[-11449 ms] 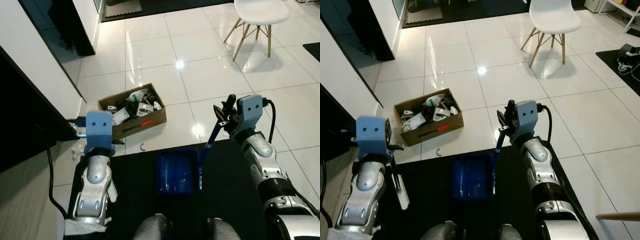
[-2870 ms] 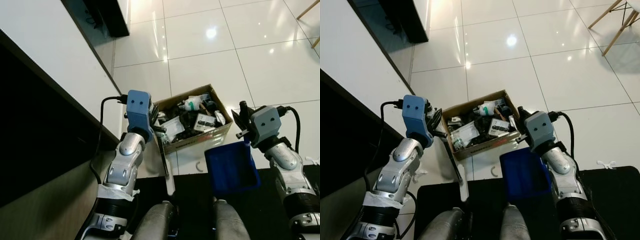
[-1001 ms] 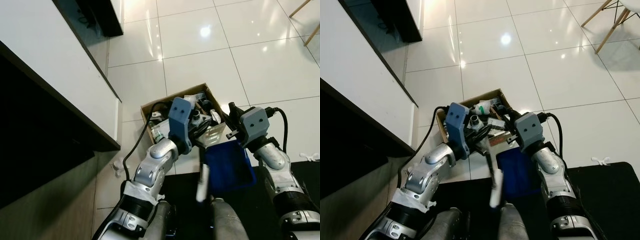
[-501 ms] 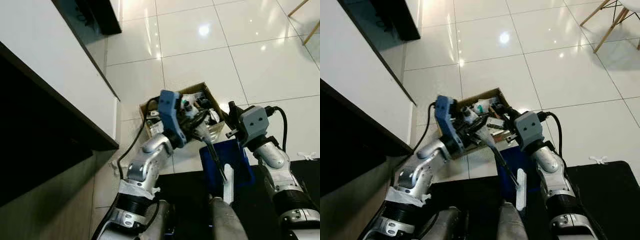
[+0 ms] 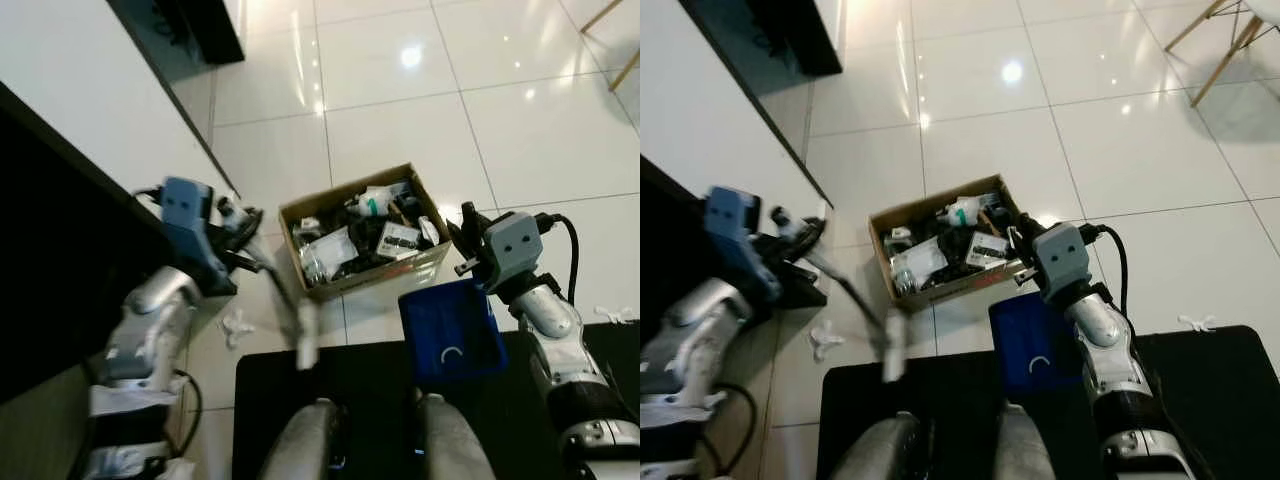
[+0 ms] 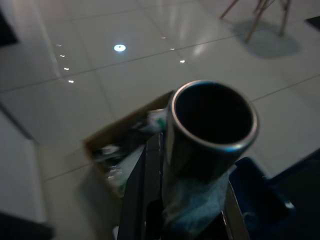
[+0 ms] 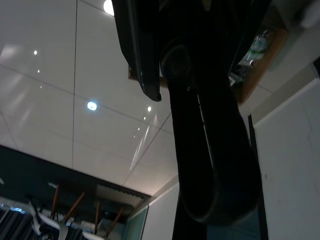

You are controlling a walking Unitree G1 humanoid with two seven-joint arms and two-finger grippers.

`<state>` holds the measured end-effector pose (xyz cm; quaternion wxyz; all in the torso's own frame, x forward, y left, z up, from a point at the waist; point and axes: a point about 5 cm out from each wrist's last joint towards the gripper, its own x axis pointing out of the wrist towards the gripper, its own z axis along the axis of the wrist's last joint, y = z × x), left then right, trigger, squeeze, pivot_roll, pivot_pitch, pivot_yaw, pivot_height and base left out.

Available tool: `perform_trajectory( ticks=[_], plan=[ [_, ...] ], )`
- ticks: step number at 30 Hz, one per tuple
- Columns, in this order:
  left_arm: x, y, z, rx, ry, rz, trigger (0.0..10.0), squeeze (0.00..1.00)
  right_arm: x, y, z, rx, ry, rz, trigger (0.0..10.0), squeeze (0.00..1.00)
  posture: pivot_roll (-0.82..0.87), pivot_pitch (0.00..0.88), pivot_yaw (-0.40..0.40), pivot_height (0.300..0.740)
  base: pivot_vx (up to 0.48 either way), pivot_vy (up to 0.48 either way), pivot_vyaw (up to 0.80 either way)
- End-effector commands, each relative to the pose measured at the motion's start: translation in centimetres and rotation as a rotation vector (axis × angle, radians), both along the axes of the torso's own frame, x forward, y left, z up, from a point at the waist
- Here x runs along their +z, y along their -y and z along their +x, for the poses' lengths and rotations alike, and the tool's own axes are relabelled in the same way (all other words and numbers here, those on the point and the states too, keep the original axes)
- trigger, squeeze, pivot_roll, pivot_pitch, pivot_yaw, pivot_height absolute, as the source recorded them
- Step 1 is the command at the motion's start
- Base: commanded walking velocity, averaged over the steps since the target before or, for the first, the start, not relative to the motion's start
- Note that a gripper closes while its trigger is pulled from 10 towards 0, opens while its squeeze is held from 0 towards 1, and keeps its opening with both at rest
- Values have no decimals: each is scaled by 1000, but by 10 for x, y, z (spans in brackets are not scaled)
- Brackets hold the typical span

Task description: Sweep floor

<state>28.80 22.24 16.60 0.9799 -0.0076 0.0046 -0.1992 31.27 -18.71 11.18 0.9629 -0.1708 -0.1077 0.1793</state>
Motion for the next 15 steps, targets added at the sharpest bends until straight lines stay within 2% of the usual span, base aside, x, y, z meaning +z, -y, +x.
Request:
perform_trajectory(
  ticks=[1,2,4,5,7,12,14,15],
  plan=[
    [10,-13,-6,7,22,-7,10000,0,-22,-8,-11,23,-95,59,10000,0,60,207,158,740,0,0,0],
    [10,-13,-6,7,22,-7,10000,0,-22,-8,-11,23,-95,59,10000,0,60,207,158,740,0,0,0],
    [7,-29,-7,83,9,26,10000,0,-16,-8,-16,32,-65,60,10000,0,58,196,161,740,0,0,0],
    [7,-29,-7,83,9,26,10000,0,-16,-8,-16,32,-65,60,10000,0,58,196,161,740,0,0,0],
    [-3,-40,-8,144,-15,59,10000,0,-8,-8,-24,47,-26,58,10000,0,50,190,162,740,0,0,0],
    [-19,-44,-6,228,-60,109,10000,0,7,-8,-38,69,26,56,10000,0,19,183,167,740,0,0,0],
    [-30,-47,-1,309,-86,177,10000,0,21,-7,-44,70,68,62,10000,0,12,181,169,740,0,0,0],
    [-30,-47,-1,309,-86,177,10000,0,21,-7,-44,70,68,62,10000,0,12,181,169,740,0,0,0]
  ],
)
